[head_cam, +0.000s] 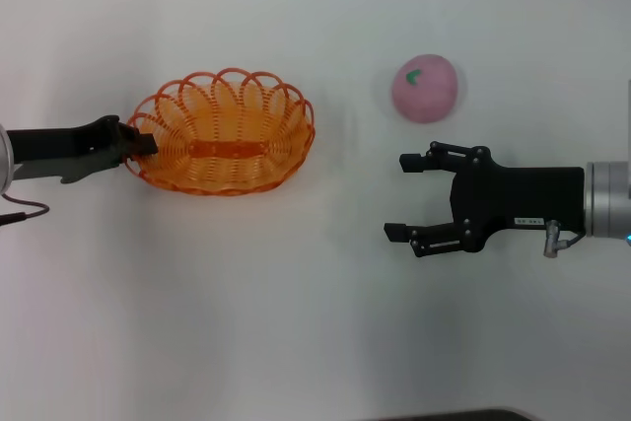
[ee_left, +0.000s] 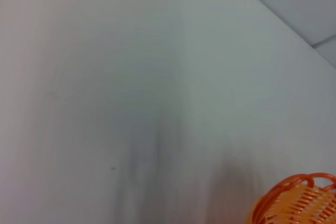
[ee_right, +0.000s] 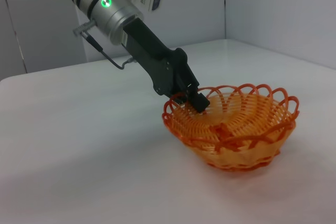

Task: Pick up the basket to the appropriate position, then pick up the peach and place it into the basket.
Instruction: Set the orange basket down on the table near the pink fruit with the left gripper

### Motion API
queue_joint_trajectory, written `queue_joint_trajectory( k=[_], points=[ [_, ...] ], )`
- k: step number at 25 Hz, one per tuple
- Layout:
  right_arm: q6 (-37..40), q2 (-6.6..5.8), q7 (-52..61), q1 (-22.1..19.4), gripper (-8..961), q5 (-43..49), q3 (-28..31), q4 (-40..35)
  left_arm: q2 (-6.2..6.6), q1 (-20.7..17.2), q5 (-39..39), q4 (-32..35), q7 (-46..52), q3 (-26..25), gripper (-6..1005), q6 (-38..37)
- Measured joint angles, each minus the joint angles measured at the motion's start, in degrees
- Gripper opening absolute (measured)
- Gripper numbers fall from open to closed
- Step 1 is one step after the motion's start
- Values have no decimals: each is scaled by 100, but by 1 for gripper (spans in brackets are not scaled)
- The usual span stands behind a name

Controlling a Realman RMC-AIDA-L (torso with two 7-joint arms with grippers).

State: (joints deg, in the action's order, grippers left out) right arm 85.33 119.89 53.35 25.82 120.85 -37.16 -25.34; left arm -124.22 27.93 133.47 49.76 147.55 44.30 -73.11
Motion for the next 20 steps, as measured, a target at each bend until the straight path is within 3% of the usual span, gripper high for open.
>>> queue_joint_trajectory(
  k=[20],
  points=[
    [-87, 0, 0, 12, 957, 18, -2, 29, -32, -117, -49, -17, -29, 45, 70, 184]
  ],
)
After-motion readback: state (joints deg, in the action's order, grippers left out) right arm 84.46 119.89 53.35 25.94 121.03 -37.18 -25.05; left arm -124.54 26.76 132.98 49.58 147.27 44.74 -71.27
